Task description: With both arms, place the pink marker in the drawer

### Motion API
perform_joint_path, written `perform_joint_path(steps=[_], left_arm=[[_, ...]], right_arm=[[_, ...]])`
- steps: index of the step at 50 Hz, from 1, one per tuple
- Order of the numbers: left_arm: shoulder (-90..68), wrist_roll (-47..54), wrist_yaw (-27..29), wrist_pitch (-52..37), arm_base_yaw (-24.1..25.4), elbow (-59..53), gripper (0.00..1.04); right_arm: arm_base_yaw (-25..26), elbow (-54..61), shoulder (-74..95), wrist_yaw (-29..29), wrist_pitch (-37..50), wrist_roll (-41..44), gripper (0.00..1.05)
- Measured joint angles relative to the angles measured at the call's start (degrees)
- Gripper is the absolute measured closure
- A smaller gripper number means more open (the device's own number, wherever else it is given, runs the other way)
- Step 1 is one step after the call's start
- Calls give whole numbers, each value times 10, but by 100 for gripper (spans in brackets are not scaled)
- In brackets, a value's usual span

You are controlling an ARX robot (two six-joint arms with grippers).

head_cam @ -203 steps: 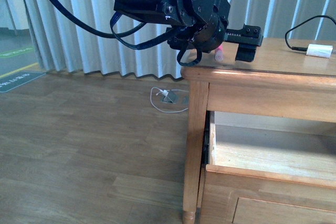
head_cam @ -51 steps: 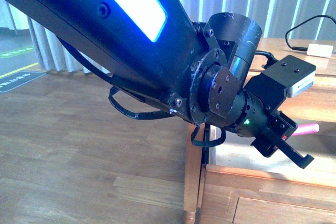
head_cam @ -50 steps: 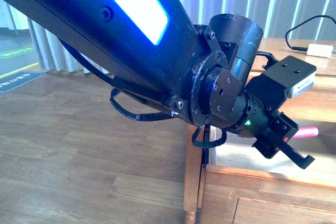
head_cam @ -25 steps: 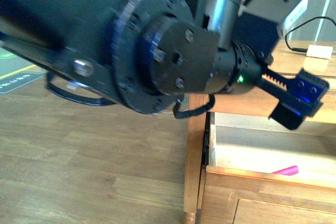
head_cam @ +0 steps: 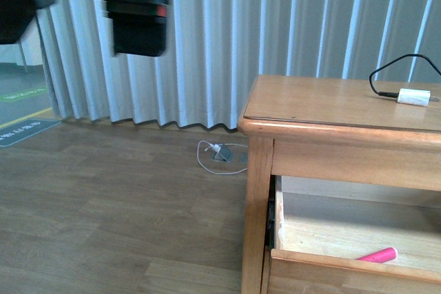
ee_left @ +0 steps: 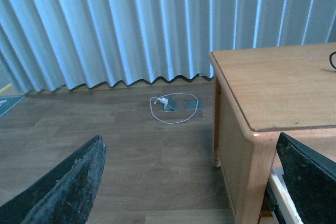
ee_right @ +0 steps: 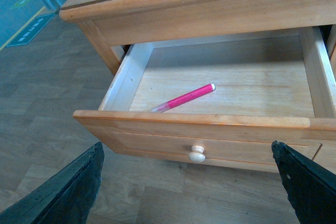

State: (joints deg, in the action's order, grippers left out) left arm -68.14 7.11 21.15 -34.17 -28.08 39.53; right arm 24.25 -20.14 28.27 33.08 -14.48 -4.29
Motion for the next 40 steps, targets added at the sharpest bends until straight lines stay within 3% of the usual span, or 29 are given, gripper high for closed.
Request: perform_joint_path(steps=[12,22,26,28,35,40], left_arm=[[254,-48,149,114,-1,-164,6],[327,-96,161,155,-5,-205,6],[361,-83,37,193,36,-223,24],[382,-80,0,196,62,-243,35],[440,-76,-68,202,132,-293,71],[464,-76,-96,208,159,-312,89]], right_arm=[[0,0,0,0,0,0,8],[0,0,0,0,0,0,8],[0,0,0,0,0,0,8],[0,0,0,0,0,0,8],[0,0,0,0,0,0,8],[0,0,0,0,0,0,8]])
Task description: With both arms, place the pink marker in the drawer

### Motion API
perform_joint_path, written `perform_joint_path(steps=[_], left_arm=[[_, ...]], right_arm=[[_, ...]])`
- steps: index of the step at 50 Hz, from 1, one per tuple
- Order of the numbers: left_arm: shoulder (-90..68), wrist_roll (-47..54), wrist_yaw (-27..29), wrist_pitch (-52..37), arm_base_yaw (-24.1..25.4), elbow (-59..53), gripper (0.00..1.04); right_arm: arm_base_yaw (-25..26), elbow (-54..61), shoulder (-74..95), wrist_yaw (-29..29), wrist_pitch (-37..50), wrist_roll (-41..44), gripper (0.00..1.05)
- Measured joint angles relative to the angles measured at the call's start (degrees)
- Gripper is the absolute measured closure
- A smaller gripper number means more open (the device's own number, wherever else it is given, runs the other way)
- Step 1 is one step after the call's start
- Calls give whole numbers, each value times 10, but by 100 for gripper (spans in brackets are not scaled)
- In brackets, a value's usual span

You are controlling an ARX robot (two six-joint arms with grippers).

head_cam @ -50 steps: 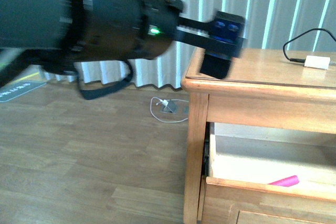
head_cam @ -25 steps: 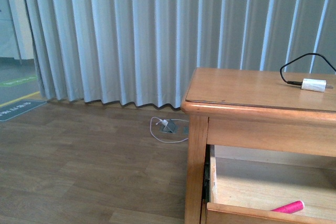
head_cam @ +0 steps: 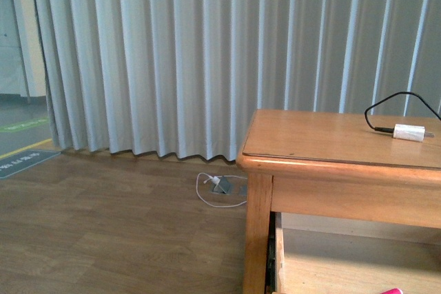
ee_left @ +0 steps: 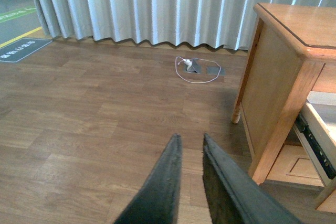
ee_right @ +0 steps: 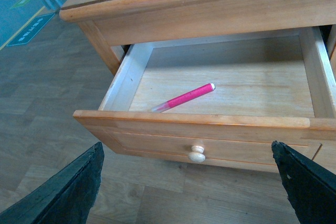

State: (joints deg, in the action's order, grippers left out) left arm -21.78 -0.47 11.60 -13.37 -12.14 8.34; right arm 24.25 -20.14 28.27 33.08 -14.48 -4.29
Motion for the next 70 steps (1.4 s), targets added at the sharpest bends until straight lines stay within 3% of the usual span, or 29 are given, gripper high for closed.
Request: perform_joint_path(steps=[4,10,14,18,31,37,50,61,66,70], left_arm=[[17,-1,-16,5,19,-12,101],[44,2,-43,14,44,-29,101],[60,2,-103,23,90,-37,101],[73,2,-109,29,116,-43,101],[111,2,-116,49,120,-60,101],[198,2,-116,132,120,-70,101],[215,2,-116,133,120,-70,101],[215,2,-116,133,120,-70,65],[215,2,-116,133,120,-70,47],[215,2,-116,133,120,-70,26]], right_arm=[[0,0,0,0,0,0,8],[0,0,0,0,0,0,8],[0,0,0,0,0,0,8],[0,0,0,0,0,0,8],[0,0,0,0,0,0,8],[0,0,0,0,0,0,8],[0,0,0,0,0,0,8],[-1,1,-2,-5,5,8,8],[-4,4,8,-33,15,92,8],[-2,-2,76,-41,-17,179,8]])
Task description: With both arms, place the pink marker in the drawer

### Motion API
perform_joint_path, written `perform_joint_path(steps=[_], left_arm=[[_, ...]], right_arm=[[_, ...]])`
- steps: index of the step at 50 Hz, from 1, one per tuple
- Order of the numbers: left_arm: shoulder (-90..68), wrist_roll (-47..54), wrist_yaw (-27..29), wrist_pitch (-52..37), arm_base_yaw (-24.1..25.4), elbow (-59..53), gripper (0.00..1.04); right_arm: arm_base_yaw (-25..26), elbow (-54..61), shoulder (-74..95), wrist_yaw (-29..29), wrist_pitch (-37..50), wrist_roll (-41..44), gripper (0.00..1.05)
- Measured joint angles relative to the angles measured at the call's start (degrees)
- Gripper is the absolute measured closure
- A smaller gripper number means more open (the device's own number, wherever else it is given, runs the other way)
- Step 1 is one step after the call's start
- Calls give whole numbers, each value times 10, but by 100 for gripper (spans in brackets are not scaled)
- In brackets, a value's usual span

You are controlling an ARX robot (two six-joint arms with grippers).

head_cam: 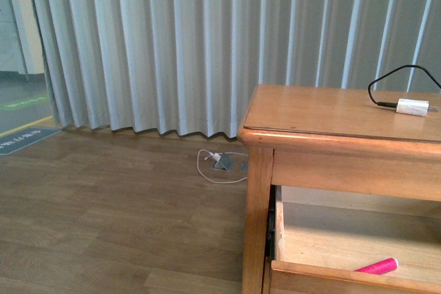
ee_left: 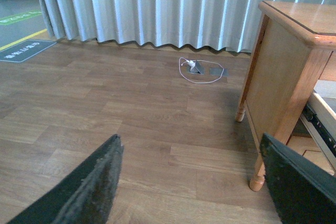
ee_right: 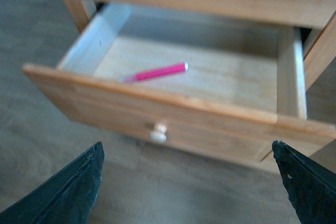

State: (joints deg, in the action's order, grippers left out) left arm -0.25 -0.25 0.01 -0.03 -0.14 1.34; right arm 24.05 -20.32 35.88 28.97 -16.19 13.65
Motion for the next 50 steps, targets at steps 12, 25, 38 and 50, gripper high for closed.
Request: perform_joint_path(steps=[12,25,38,50], left_arm=[[0,0,0,0,0,0,6],[0,0,0,0,0,0,6],[0,0,0,0,0,0,6],[0,0,0,0,0,0,6]], right_arm=[[-46,0,196,-61,53,86,8],[-125,-11,373,-141,210,31,8],[-174,-72,531,-197,346,-49,8],[-190,-125,626,-228,452,-108,8]])
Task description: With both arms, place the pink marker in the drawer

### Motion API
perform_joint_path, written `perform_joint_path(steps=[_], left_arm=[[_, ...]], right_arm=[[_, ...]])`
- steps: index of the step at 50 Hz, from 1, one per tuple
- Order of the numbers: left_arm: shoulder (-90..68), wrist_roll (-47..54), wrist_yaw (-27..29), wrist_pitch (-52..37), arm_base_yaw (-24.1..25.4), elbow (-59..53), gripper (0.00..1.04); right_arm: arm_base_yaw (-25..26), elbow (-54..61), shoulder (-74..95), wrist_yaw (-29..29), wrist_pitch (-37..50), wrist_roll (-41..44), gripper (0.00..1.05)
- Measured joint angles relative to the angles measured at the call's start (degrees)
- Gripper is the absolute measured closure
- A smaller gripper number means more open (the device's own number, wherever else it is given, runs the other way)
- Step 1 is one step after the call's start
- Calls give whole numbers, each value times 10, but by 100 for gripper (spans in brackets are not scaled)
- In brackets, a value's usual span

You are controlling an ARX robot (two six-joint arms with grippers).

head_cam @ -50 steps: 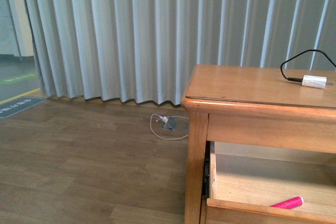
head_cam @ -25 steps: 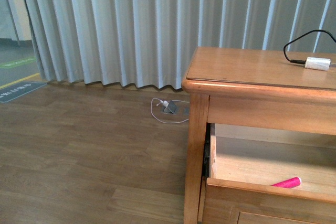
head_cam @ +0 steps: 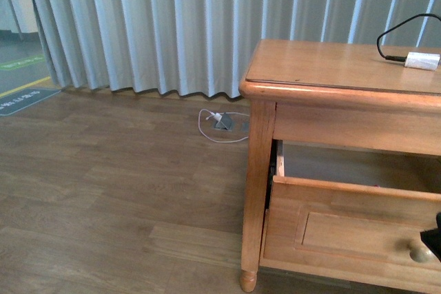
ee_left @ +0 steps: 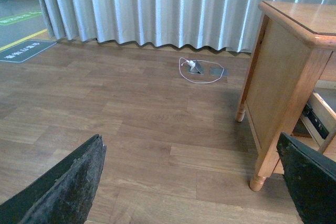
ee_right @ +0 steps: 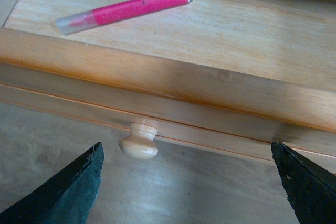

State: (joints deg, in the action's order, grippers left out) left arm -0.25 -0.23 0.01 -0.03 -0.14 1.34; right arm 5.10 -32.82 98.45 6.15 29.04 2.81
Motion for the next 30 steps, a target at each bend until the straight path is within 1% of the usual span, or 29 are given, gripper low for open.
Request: perform_joint_path(steps=[11,22,30], left_arm=[[0,0,0,0,0,0,6],[0,0,0,0,0,0,6],[0,0,0,0,0,0,6]], right_arm=[[-3,-54,83,-26,69,-21,8],[0,-114,150,-50,119,-35,8],[2,-132,174,-62,149,-57,8]])
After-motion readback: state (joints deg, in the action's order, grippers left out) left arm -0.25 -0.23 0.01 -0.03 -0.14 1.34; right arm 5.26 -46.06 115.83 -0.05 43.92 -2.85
